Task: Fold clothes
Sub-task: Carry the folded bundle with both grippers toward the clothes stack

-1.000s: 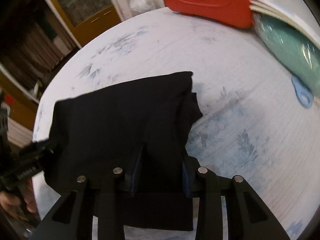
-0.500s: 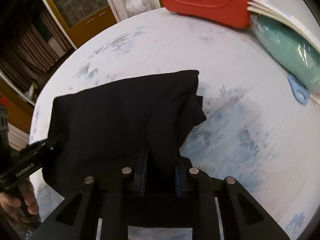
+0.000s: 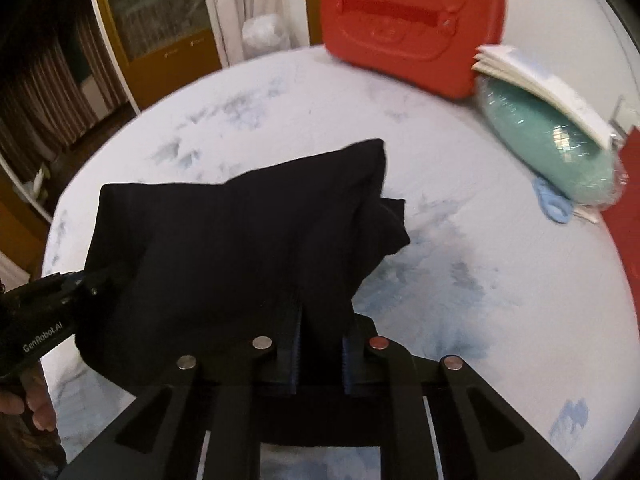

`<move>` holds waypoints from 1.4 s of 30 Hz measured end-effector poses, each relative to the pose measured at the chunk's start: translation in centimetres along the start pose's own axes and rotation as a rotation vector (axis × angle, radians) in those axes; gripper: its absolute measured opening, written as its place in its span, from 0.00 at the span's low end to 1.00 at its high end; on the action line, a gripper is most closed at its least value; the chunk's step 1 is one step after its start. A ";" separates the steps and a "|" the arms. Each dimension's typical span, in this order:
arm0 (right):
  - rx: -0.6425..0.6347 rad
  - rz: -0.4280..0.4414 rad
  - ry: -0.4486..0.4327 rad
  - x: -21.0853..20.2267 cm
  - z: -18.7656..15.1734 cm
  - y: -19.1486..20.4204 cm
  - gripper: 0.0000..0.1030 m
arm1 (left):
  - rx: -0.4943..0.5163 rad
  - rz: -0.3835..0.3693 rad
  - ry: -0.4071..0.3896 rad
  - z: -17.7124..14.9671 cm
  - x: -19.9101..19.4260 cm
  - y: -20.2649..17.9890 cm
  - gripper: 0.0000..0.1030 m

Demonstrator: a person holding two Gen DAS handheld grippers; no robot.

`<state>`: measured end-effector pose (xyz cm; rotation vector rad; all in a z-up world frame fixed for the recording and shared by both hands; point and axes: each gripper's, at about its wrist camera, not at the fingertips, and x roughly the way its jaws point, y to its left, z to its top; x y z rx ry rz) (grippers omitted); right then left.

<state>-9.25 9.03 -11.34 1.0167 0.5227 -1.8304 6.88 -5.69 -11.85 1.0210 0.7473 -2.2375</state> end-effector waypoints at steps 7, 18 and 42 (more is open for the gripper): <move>0.028 -0.040 -0.122 -8.5 -1.0 -1.3 0.13 | 0.086 -0.068 -0.075 1.2 -6.8 -4.7 0.14; 0.142 -0.202 -0.190 -20.8 -8.0 -7.7 0.13 | 0.258 -0.213 -0.065 -2.6 -11.0 -16.7 0.14; 0.597 -0.707 -0.316 -46.3 -25.3 -14.7 0.13 | 0.813 -0.752 0.015 -10.5 -22.5 -43.7 0.14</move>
